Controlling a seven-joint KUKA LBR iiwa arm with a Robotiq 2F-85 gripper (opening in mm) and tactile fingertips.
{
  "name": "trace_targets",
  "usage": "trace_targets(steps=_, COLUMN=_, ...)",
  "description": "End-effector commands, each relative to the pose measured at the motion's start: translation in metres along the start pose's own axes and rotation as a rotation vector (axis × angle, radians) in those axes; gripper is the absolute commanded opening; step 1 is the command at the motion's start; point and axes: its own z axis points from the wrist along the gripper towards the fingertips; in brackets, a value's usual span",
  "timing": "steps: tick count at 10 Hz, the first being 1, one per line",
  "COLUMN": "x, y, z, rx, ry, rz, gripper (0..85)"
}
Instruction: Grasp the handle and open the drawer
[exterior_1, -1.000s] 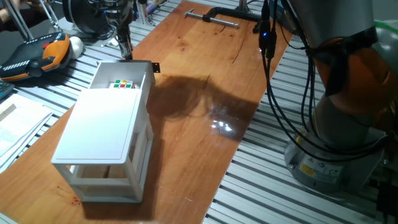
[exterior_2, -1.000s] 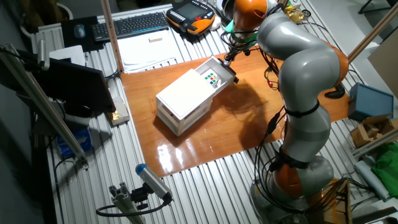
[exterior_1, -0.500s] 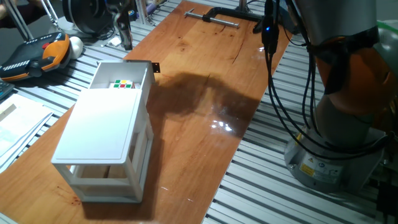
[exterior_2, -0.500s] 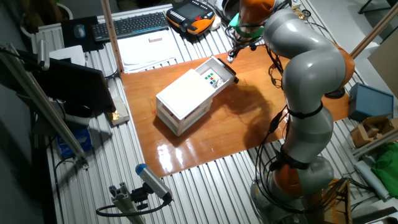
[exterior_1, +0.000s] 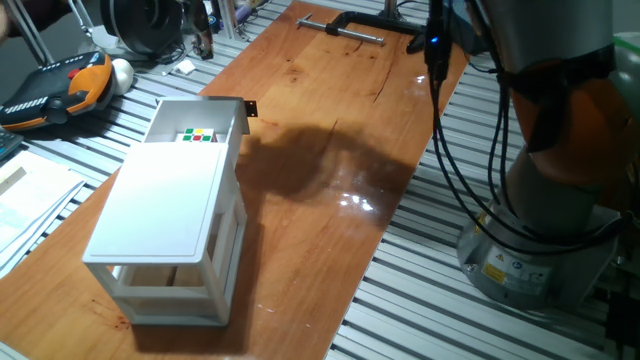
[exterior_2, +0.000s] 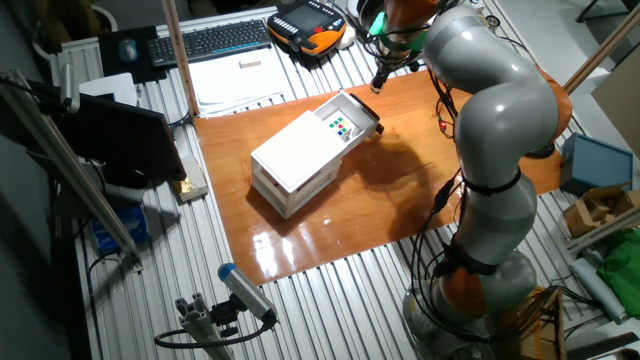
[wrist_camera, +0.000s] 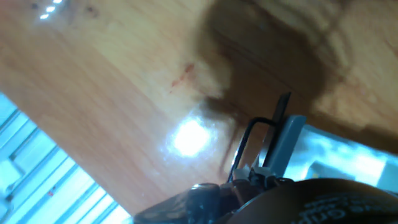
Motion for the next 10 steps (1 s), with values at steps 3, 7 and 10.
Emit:
trace_targets(steps=3, x=0.001, y=-0.007, z=-0.01, rx=0.014, ry=-0.028, rz=-0.158, gripper=0.7)
trace_targets(steps=7, x=0.004, y=-0.029, z=-0.027, rx=-0.01, ry=-0.011, rz=-0.315, gripper=0.7)
trace_targets(steps=10, x=0.002, y=-0.036, z=-0.03, rx=-0.013, ry=-0.006, rz=-0.439, gripper=0.7)
